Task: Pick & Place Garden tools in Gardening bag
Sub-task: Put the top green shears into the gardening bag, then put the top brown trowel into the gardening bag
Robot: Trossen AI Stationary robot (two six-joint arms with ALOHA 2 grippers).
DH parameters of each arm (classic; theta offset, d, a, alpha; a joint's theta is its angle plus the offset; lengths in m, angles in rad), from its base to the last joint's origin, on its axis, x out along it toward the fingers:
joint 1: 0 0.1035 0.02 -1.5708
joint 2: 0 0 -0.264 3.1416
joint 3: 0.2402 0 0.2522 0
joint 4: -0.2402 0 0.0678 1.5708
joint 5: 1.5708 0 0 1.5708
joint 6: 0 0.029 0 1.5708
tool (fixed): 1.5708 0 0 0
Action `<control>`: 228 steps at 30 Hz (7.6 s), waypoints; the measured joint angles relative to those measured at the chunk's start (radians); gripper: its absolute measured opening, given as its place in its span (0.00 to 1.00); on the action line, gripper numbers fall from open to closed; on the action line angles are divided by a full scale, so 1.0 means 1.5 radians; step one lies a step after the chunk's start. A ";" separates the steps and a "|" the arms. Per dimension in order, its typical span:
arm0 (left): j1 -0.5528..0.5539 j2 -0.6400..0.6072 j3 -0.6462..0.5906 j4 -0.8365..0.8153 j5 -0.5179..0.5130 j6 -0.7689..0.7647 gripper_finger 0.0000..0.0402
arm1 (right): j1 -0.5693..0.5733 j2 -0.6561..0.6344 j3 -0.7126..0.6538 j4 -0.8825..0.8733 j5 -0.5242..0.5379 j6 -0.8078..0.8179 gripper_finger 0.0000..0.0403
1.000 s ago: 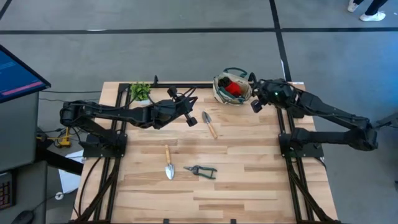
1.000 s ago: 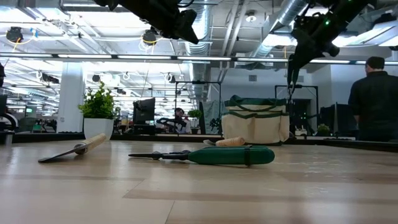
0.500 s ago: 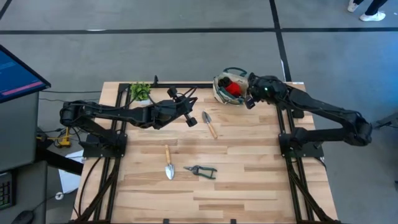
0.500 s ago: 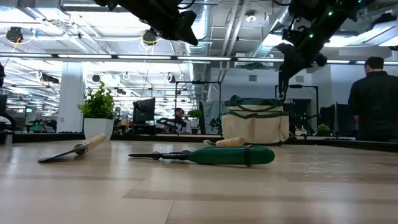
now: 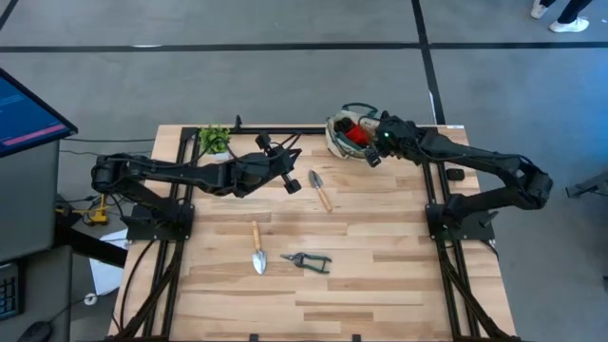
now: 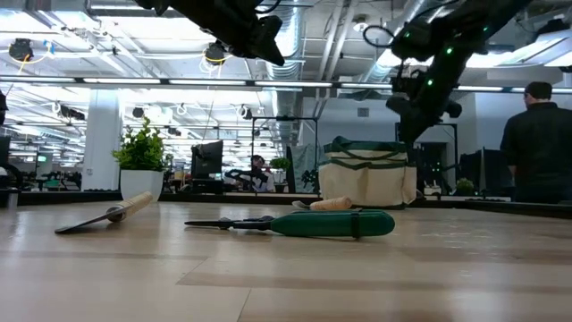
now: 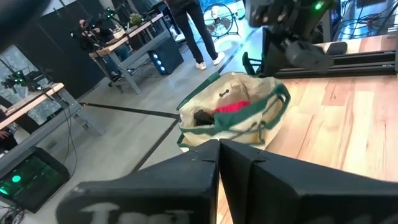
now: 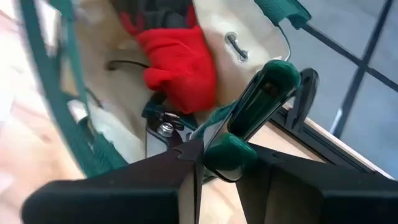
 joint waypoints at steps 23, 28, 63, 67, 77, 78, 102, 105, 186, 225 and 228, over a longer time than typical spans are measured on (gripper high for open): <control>0.000 0.000 0.000 -0.005 0.000 -0.003 0.00 | -0.004 -0.038 0.072 -0.076 -0.016 -0.048 0.67; 0.000 0.000 0.000 -0.006 0.000 -0.003 0.00 | 0.009 -0.090 0.131 -0.122 -0.016 -0.061 0.65; -0.006 0.010 -0.157 0.095 0.429 0.154 0.00 | 0.406 -0.428 -0.065 -0.140 -0.019 0.061 0.00; 0.000 0.040 -0.124 0.095 0.471 0.172 0.00 | 0.457 -0.518 -0.169 -0.051 -0.021 0.062 0.00; 0.047 0.180 0.074 -0.164 0.503 0.263 0.00 | 0.541 -0.639 -0.256 0.033 -0.016 0.028 0.00; 0.051 0.191 0.087 -0.178 0.502 0.277 0.00 | 0.545 -0.646 -0.256 0.034 -0.016 0.014 0.00; 0.088 0.338 0.170 -0.152 0.585 0.389 0.02 | 0.560 -0.656 -0.256 0.032 -0.025 0.008 0.00; 0.088 0.338 0.170 -0.128 0.572 0.390 0.03 | 0.560 -0.656 -0.256 0.032 -0.035 0.009 0.00; 0.097 0.463 0.150 -0.110 0.661 0.043 0.23 | 0.560 -0.512 -0.256 0.123 -0.035 0.015 0.00; 0.192 0.142 0.173 0.133 0.601 0.132 0.13 | 0.561 -0.512 -0.256 0.121 -0.035 0.002 0.00; 0.216 0.146 0.169 0.128 0.625 0.077 0.13 | 0.560 -0.512 -0.256 0.128 -0.035 -0.017 0.00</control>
